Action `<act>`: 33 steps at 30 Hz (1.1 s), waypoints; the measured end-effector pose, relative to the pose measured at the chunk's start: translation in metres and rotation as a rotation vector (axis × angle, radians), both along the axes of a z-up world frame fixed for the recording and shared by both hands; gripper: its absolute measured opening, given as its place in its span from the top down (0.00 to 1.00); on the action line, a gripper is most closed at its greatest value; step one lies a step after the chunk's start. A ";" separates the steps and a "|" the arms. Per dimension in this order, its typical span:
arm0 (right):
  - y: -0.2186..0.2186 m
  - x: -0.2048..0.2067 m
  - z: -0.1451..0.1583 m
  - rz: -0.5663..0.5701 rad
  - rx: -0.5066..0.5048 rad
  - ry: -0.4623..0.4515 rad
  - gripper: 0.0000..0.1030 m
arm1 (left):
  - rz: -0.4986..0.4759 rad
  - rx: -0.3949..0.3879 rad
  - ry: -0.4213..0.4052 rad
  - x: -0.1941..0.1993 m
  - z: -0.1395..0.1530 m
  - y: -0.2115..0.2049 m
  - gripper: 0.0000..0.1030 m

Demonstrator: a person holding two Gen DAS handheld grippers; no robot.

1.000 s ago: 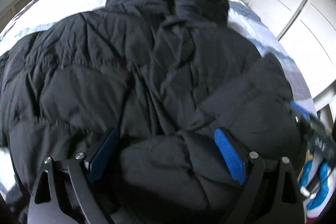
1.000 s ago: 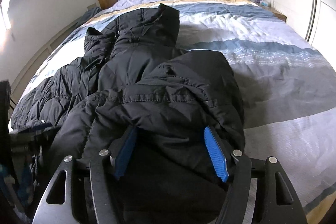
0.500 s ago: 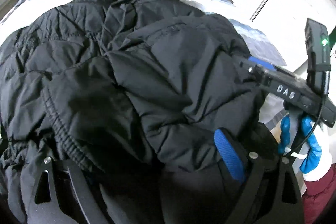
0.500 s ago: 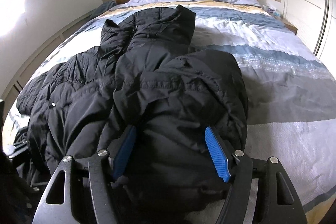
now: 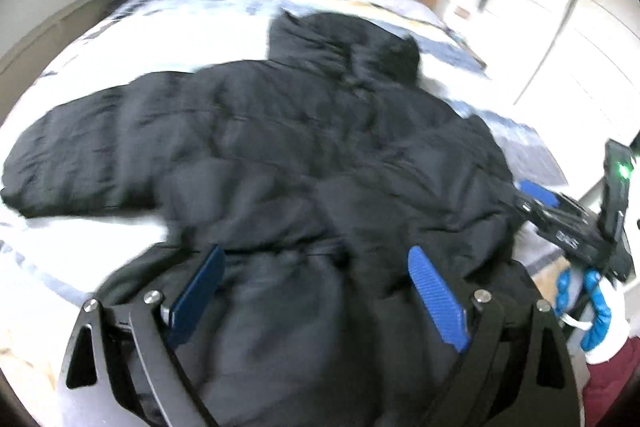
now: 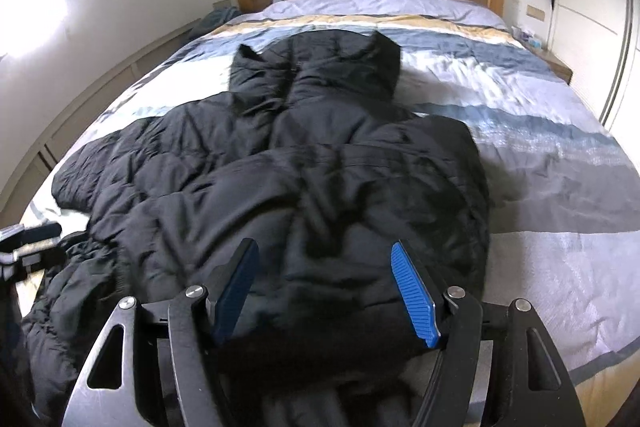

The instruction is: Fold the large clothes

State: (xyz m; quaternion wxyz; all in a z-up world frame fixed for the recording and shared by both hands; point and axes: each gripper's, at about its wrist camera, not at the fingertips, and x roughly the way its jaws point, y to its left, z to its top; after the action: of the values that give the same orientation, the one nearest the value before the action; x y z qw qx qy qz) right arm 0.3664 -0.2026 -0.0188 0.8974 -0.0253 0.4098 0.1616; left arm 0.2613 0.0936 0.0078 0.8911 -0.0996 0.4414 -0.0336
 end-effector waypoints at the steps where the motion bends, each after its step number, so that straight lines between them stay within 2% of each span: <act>1: 0.007 -0.005 0.003 0.006 0.000 -0.002 0.32 | 0.022 0.000 -0.006 -0.005 0.003 0.015 0.09; 4: 0.026 -0.018 0.013 0.020 0.013 -0.004 0.29 | 0.084 -0.007 -0.003 -0.016 0.005 0.060 0.09; 10: 0.059 -0.038 0.028 0.005 0.030 -0.006 0.29 | 0.256 -0.096 0.023 -0.043 -0.005 0.168 0.09; 15: 0.073 -0.048 0.035 -0.037 0.036 0.002 0.28 | 0.419 -0.249 0.022 -0.057 -0.031 0.262 0.09; 20: 0.080 -0.050 0.035 -0.066 0.013 0.011 0.28 | 0.527 -0.415 0.005 -0.049 -0.060 0.334 0.10; 27: 0.077 -0.047 0.033 -0.114 -0.041 0.023 0.29 | 0.655 -0.595 -0.001 -0.024 -0.099 0.392 0.10; 33: 0.067 -0.042 0.034 -0.165 -0.070 0.029 0.28 | 0.722 -0.739 -0.014 -0.011 -0.131 0.421 0.11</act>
State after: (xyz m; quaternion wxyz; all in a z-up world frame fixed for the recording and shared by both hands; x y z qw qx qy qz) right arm 0.3245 -0.1356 0.0153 0.9001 -0.0206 0.4290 0.0732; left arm 0.2507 0.5148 -0.1231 0.7541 -0.5536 0.3317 0.1218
